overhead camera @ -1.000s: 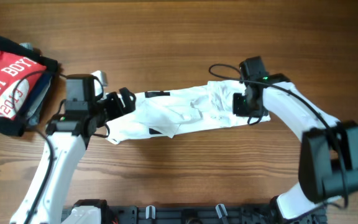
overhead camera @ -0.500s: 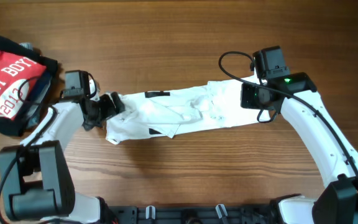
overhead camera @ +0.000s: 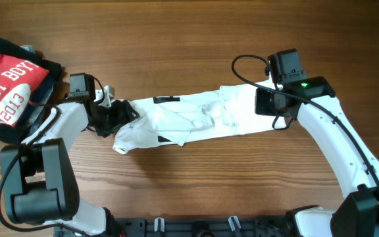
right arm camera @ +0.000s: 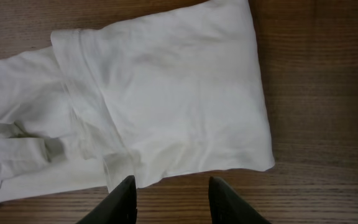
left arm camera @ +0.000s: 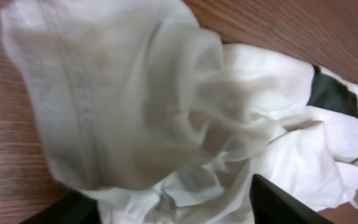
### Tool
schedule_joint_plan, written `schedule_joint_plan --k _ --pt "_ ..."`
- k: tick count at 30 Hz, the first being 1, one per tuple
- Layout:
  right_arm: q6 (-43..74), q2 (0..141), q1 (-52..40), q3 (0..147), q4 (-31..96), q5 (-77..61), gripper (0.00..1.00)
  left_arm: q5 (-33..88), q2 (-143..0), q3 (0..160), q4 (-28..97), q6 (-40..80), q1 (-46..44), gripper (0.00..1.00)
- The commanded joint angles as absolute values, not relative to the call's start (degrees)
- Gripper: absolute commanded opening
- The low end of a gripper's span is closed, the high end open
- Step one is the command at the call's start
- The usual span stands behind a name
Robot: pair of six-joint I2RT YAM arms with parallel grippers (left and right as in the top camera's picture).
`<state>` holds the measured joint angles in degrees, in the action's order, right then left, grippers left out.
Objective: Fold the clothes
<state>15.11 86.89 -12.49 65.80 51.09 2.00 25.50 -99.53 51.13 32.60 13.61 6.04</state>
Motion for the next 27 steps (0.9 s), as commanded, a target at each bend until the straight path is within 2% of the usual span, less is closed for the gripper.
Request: schedule_joint_plan --k 1,2,5,6,8,11,16,17,18,20,21,22,27 --pt "15.18 86.67 -12.34 66.37 51.55 2.98 0.38 22.46 -105.34 46.13 33.89 13.67 5.37 0.52" --pt "15.18 86.67 -12.34 66.37 51.72 2.98 0.38 22.41 -105.34 46.13 33.54 13.67 5.37 0.44" --pt "15.14 86.67 -12.34 66.37 51.96 3.01 0.38 21.30 -105.34 46.13 32.97 13.69 5.37 0.33" --pt "15.16 86.67 -12.34 66.37 51.96 3.01 0.38 21.12 -105.34 46.13 32.88 13.69 5.37 0.34" --pt "15.16 86.67 -12.34 66.37 51.94 2.98 0.38 19.55 -105.36 46.13 32.86 13.69 5.37 0.56" --pt "15.14 86.67 -12.34 66.37 51.96 3.01 0.38 14.94 -105.36 45.95 32.99 13.74 5.37 0.55" --pt "15.16 86.67 -12.34 66.37 51.99 2.98 0.38 14.48 -105.36 43.77 29.58 13.93 5.37 0.55" --pt "15.16 86.67 -12.34 66.37 51.96 2.98 0.38 14.48 -105.36 43.33 29.08 14.06 5.37 0.52" --pt "15.16 86.67 -12.34 66.37 51.96 2.98 0.38 14.48 -105.36 43.33 29.19 14.87 5.37 0.44" --pt "15.16 86.67 -12.34 66.37 51.99 2.98 0.38 14.94 -105.36 43.33 29.34 15.64 5.37 0.18" --pt "15.16 86.67 -12.34 66.37 52.03 2.98 0.38 14.92 -105.34 43.35 29.32 15.62 5.37 0.08" --pt "15.14 86.67 -12.34 66.37 52.14 3.01 0.38 14.90 -105.32 43.44 29.34 15.59 5.43 0.04" --pt "15.25 86.65 -12.29 66.37 52.66 4.80 0.38 6.96 -101.32 49.30 36.93 15.90 7.92 0.04"
